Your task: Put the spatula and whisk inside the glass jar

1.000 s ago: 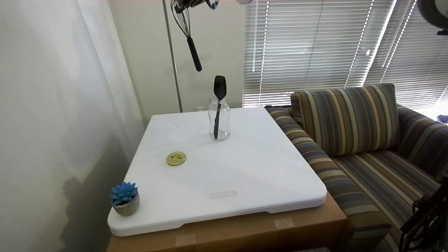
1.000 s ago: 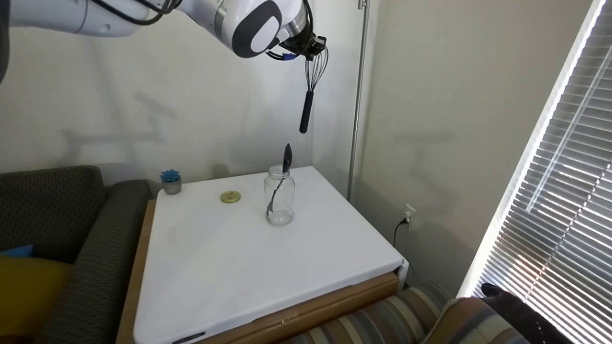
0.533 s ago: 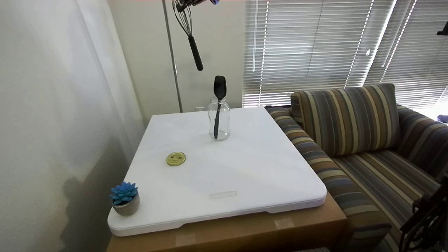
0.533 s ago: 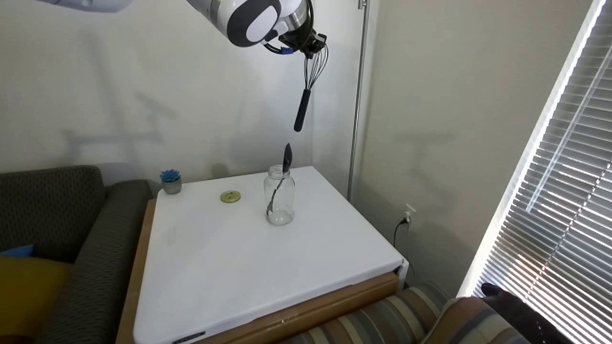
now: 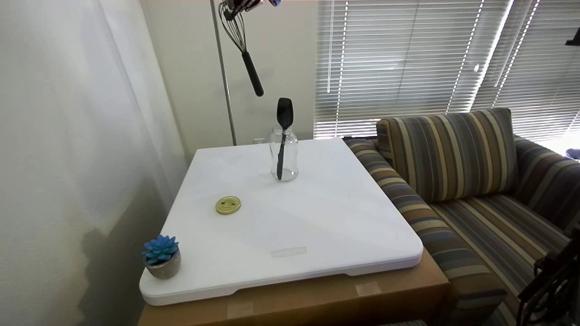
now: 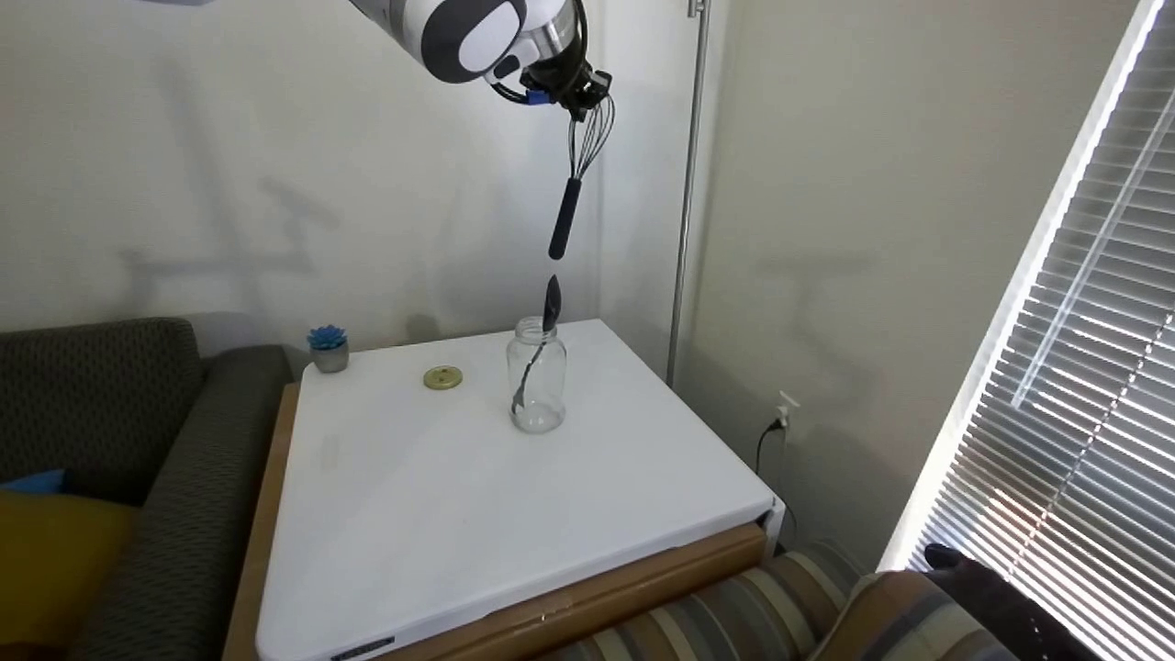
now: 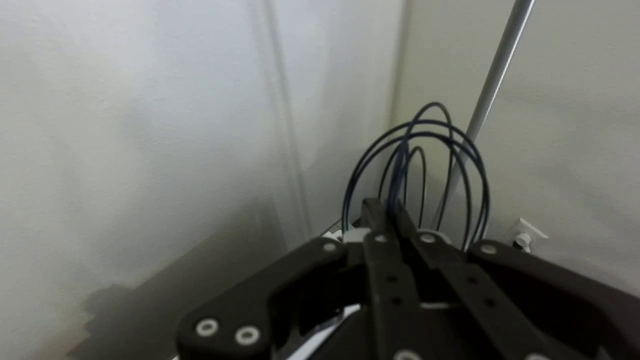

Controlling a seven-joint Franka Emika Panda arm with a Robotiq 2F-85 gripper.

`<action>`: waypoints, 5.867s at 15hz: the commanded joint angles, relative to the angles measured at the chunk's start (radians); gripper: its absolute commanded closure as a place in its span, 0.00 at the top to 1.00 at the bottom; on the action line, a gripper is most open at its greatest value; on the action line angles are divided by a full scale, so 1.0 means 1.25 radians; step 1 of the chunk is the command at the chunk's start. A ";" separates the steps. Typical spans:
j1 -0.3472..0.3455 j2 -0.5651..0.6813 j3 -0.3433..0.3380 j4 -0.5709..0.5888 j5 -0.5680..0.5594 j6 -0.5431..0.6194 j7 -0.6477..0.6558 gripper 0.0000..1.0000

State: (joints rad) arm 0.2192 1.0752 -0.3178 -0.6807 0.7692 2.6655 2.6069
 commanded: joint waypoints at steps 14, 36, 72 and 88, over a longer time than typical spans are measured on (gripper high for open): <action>0.058 -0.075 -0.068 -0.128 0.020 -0.030 0.000 0.01; 0.051 -0.333 0.194 -0.556 -0.005 0.240 -0.173 0.01; -0.021 -0.283 0.267 -0.580 -0.002 0.349 -0.273 0.01; 0.013 -0.226 0.274 -0.514 0.007 0.444 -0.244 0.01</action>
State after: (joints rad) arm 0.2387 0.8165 0.0243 -1.3239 0.7838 3.1922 2.3193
